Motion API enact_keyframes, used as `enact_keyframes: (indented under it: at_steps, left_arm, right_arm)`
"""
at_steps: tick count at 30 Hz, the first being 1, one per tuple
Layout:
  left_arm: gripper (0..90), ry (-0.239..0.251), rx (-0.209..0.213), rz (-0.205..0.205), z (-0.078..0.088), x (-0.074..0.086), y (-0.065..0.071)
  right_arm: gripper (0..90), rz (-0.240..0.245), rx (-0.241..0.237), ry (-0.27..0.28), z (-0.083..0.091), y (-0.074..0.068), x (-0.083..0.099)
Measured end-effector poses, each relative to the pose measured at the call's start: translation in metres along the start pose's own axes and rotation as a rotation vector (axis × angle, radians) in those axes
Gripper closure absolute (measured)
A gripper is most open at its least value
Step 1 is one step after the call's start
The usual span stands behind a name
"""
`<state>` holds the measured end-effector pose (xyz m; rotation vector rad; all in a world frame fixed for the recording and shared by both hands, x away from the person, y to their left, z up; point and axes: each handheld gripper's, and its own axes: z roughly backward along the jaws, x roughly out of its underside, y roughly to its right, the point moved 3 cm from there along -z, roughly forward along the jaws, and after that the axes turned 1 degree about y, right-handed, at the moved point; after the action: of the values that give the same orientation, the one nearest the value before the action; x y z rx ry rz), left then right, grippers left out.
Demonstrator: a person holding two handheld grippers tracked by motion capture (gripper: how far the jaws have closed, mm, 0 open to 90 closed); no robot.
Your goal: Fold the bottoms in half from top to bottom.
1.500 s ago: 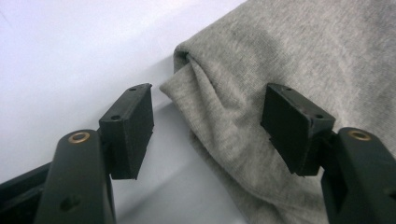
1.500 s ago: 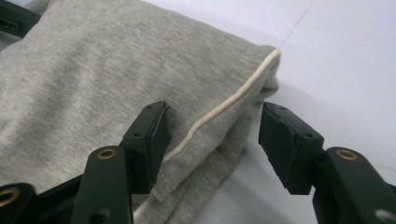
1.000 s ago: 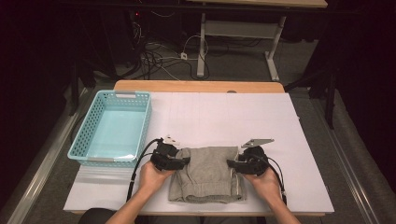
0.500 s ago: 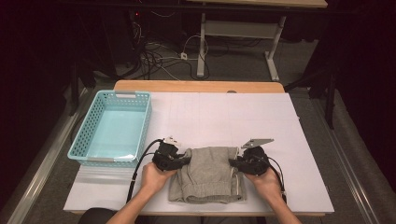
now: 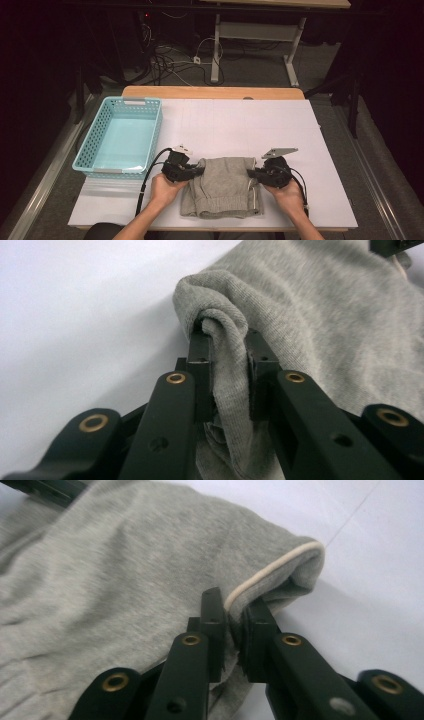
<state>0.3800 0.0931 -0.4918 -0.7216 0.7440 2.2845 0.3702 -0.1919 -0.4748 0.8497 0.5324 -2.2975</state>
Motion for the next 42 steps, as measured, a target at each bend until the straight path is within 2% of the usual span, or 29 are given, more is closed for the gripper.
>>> enact_keyframes:
  at_steps: [10, 24, 32, 34, 39, 42]
  left_arm:
    - [76.8, 0.022, 0.008, -0.024, 0.007, -0.004, 0.005]
    - [77.3, 0.068, 0.001, -0.05, 0.018, -0.016, 0.009]
    - [77.3, 0.079, -0.019, -0.037, 0.019, -0.027, 0.003]
    - [77.3, 0.086, -0.023, -0.023, 0.018, -0.033, -0.001]
    - [77.2, 0.087, -0.064, -0.015, 0.018, -0.046, -0.009]
    - [77.1, 0.086, -0.071, -0.003, 0.015, -0.054, -0.013]
  right_arm:
    - [84.3, 0.019, 0.004, 0.0, 0.002, -0.001, -0.001]
    - [84.8, 0.051, 0.023, 0.037, 0.007, -0.004, -0.009]
    - [84.8, 0.052, 0.045, 0.057, 0.006, 0.003, -0.02]
    - [84.8, 0.049, 0.055, 0.063, 0.004, 0.006, -0.026]
    - [84.8, 0.038, 0.069, 0.074, 0.001, 0.013, -0.036]
    - [84.9, 0.035, 0.082, 0.078, -0.001, 0.017, -0.044]
